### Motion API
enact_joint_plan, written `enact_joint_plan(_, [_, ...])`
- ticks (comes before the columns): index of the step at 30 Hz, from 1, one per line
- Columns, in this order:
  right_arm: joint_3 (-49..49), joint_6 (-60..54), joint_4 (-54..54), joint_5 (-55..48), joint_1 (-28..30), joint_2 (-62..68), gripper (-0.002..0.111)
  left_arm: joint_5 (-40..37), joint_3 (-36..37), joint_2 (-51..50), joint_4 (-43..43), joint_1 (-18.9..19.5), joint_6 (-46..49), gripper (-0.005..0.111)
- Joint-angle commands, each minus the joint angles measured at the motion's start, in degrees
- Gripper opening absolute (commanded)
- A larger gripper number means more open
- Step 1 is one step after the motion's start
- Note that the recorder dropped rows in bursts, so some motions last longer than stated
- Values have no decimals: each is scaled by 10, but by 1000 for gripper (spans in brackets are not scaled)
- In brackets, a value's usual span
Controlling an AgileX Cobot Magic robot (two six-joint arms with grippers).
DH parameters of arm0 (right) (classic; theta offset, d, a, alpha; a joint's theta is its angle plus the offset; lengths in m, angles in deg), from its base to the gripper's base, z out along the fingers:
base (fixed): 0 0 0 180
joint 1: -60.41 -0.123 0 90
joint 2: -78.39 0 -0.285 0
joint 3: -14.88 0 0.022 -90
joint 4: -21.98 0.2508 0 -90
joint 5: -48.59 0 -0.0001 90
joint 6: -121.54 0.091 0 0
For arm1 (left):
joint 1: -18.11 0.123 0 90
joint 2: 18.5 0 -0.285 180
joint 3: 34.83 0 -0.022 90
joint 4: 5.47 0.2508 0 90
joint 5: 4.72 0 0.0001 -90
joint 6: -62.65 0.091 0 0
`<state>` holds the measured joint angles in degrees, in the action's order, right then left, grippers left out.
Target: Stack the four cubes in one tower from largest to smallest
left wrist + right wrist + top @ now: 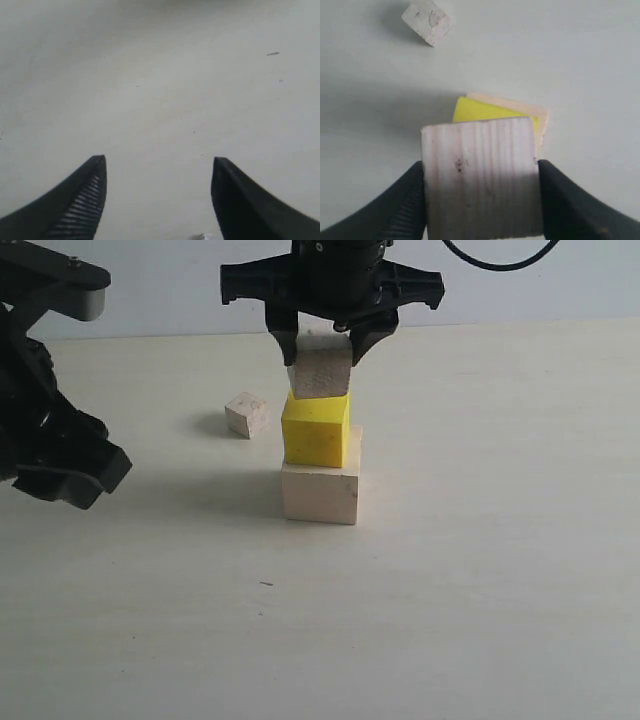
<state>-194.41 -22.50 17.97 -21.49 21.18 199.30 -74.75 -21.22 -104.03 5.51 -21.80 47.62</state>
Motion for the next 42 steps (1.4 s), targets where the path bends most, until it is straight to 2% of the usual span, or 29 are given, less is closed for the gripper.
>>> enact_joint_plan(1, [-6, 70, -3, 1, 0, -2, 0, 5, 3, 4, -12, 0, -4, 59])
enact_joint_plan(22, [-6, 151, -34, 1, 0, 19, 0, 14, 3, 4, -15, 0, -4, 59])
enact_joint_plan(35, [-6, 151, -18, 1, 0, 19, 0, 16, 3, 4, -15, 0, -4, 59])
enact_joint_plan(37, [-6, 151, -20, 1, 0, 19, 4, 16, 3, 4, -15, 0, -4, 59])
enact_joint_plan(42, [-6, 151, -20, 1, 0, 19, 20, 16, 3, 4, -15, 0, -4, 59])
